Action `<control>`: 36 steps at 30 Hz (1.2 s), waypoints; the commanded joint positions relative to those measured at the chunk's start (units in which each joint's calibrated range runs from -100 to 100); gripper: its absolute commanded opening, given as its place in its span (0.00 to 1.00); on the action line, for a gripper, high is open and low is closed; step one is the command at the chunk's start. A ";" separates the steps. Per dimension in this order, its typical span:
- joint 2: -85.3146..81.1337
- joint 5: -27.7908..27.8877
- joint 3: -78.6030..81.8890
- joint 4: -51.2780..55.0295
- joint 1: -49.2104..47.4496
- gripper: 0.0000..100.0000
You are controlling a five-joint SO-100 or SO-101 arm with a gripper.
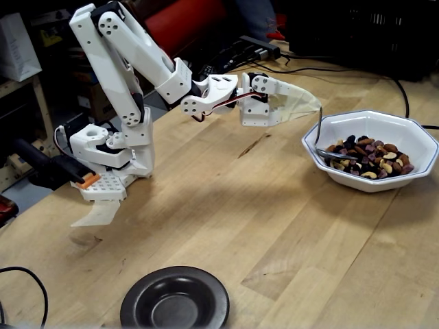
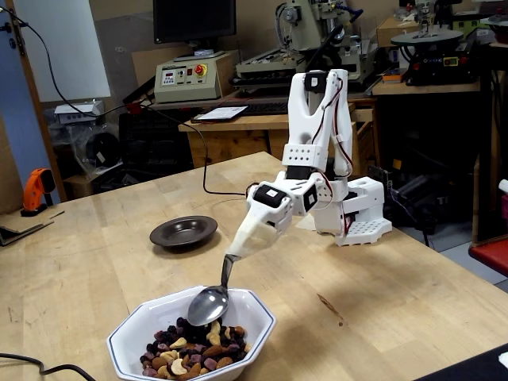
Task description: Use spoon to transfer food from the white bowl to brown plate
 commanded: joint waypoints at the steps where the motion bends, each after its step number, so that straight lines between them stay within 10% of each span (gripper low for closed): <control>1: -0.53 -0.20 -3.43 -1.23 -0.49 0.04; 36: 5.12 -5.27 -8.21 -1.31 8.39 0.04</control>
